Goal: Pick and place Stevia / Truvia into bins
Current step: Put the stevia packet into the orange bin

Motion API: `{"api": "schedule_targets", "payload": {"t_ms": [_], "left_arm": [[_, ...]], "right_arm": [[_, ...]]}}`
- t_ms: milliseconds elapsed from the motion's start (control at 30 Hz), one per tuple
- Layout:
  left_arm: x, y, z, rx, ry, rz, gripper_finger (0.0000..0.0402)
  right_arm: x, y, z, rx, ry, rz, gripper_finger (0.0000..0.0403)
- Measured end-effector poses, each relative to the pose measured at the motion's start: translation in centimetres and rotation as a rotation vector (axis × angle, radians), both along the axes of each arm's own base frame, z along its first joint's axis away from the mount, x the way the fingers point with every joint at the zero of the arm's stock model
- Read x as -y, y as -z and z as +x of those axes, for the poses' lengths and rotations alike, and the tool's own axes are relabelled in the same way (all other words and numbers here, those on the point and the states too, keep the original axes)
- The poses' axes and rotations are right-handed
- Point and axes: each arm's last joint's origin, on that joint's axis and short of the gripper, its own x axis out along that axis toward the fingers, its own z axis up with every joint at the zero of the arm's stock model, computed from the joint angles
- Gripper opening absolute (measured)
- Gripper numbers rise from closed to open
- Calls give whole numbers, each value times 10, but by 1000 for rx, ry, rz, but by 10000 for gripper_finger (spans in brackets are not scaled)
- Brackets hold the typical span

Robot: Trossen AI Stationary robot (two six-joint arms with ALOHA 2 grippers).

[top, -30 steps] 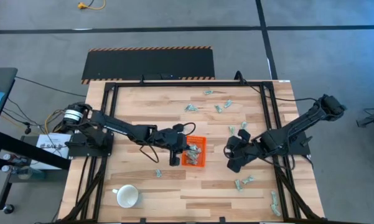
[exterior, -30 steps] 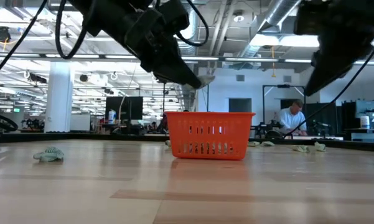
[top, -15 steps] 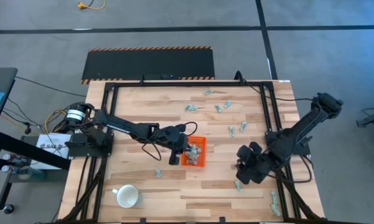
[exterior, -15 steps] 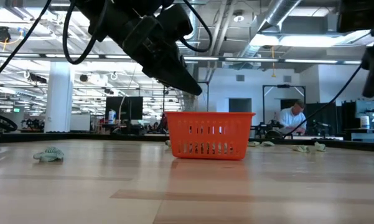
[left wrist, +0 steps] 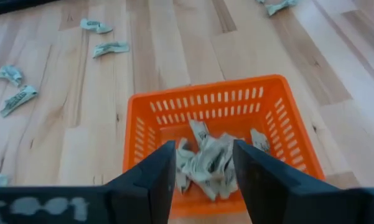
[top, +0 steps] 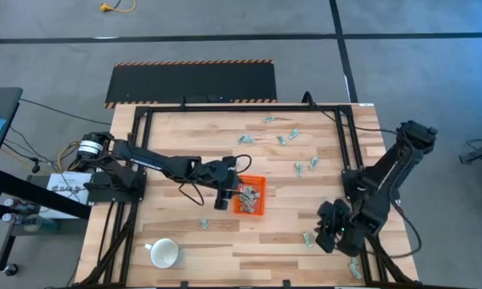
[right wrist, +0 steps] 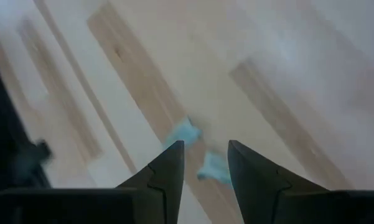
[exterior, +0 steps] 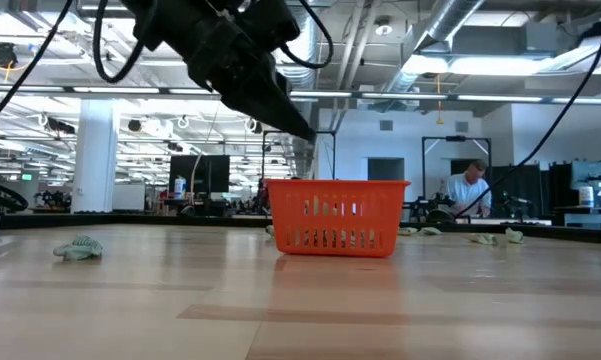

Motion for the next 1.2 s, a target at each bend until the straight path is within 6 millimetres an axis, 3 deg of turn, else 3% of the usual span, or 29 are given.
{"api": "schedule_targets", "payload": {"t_ms": [367,833,1200], "left_arm": [[-1,-8,-13,-66,8,26,151],[-2,-6,-15,-95,8,30,151],[-2,-3,-18,-133,8,32,151]], "right_arm": [[-15,39,0,-261,-99,-65,116],[-5,42,15,-349,-362,-89,116],[6,47,32,-386,-409,-77,116]]}}
